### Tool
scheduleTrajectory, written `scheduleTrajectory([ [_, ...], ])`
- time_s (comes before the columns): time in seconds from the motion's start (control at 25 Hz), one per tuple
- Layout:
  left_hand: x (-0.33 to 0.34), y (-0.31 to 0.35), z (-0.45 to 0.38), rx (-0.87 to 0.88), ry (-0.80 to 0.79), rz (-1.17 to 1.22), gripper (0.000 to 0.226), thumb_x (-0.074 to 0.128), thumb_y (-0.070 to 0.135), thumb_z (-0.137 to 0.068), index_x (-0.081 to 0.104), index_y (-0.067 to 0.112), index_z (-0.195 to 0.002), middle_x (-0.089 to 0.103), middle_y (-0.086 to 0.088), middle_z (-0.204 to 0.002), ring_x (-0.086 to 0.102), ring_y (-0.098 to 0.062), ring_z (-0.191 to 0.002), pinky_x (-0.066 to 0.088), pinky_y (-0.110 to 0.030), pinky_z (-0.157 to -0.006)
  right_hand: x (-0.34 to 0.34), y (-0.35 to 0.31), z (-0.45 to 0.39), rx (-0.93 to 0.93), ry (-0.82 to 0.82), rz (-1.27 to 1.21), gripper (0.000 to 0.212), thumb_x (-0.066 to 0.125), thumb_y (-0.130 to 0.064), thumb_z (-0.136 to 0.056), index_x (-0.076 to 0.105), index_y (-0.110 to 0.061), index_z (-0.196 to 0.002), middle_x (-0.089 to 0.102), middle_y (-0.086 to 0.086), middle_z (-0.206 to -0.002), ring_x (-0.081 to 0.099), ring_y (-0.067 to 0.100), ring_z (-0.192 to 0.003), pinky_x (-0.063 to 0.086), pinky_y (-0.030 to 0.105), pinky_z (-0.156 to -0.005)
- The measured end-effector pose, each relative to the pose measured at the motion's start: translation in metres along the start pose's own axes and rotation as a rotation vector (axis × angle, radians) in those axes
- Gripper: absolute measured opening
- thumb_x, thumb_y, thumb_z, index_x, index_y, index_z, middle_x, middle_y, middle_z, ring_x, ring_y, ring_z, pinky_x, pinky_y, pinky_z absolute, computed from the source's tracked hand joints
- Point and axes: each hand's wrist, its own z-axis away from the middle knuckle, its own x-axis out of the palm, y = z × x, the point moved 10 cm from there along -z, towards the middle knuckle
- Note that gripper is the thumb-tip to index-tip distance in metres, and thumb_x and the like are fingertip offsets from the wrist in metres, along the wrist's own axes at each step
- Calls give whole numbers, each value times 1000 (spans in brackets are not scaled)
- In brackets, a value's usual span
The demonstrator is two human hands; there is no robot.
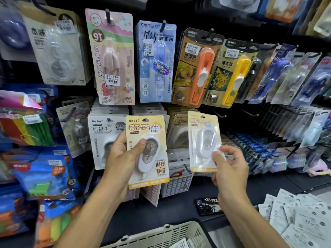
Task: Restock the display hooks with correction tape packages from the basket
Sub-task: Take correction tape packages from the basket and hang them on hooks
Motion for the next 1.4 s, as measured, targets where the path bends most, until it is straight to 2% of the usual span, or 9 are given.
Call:
scheduleTrajectory([
  [0.28, -5, 2, 1, -3, 29, -10, 25, 60, 6, -98, 67, 18, -118, 79, 1, -108, 77, -18, -96, 61, -24, -67, 10, 1, -6, -33, -82, 43, 23, 64, -13, -94, 75, -33, -90, 69, -4, -98, 46, 7, -65, 36, 25, -57],
  [0.48, -1, 7, 0, 7, 17, -21, 26, 59, 5, -99, 66, 20, -119, 79, 3, -107, 77, -12, -92, 59, -21, -64, 24, 22, -3, 128, -267, 131, 39, 56, -8, -98, 72, -43, -100, 65, -11, -108, 66, 3, -71, 50, 22, -52],
  [0.6, 0, 9, 0, 33, 7, -43, 25, 60, 5, -99, 67, 22, -116, 80, 5, -105, 76, -9, -91, 58, -17, -64, 39, -8, 7, -420, -271, 696, 36, 51, -19, -103, 57, -35, -135, 48, -10, -149, 47, -14, -118, 43, 22, -97],
  [0.68, -2, 10, 1, 43, 9, -47, 24, 61, 6, -98, 67, 24, -113, 80, 7, -103, 76, -8, -89, 56, -15, -63, 72, -14, 19, -836, -364, 1050, 51, 40, -22, -104, 37, -21, -155, 22, -6, -166, 21, 11, -151, 26, 35, -118],
  [0.84, -9, 10, -1, 47, 11, -66, 26, 62, 7, -98, 68, 28, -112, 79, 7, -107, 76, -13, -98, 59, -26, -77, 111, 9, -17, -889, -532, 1335, 67, 36, -23, -105, 0, -21, -162, -19, -7, -166, -9, 25, -156, 13, 45, -125],
  [1.08, -19, 9, -6, 47, 8, -98, 27, 62, 7, -98, 69, 30, -109, 79, 4, -109, 76, -17, -99, 59, -36, -82, 160, 12, -59, -853, -531, 1352, 70, 41, -17, -99, 10, -19, -162, -2, 2, -170, 15, 33, -153, 28, 48, -119],
  [1.24, -12, 13, -9, 76, -28, -120, 28, 63, 8, -97, 69, 32, -110, 79, 5, -109, 76, -15, -100, 59, -34, -82, 172, 12, -64, -805, -590, 1343, 72, 41, -13, -97, 10, -20, -162, -6, 2, -170, 8, 35, -154, 25, 50, -120],
  [1.32, -10, 11, -8, 70, -16, -104, 28, 62, 6, -98, 69, 30, -111, 79, 5, -109, 75, -15, -100, 58, -33, -83, 159, 1, -48, -774, -572, 1178, 62, 42, -16, -102, 20, -20, -160, 2, 2, -170, 13, 30, -154, 25, 47, -121],
  [1.4, -7, 7, -8, 60, -9, -75, 27, 62, 6, -98, 67, 27, -114, 79, 5, -109, 75, -15, -100, 59, -31, -82, 133, -8, -22, -609, -553, 791, 49, 47, -32, -103, 44, -18, -151, 33, 2, -162, 34, 20, -146, 33, 41, -116],
])
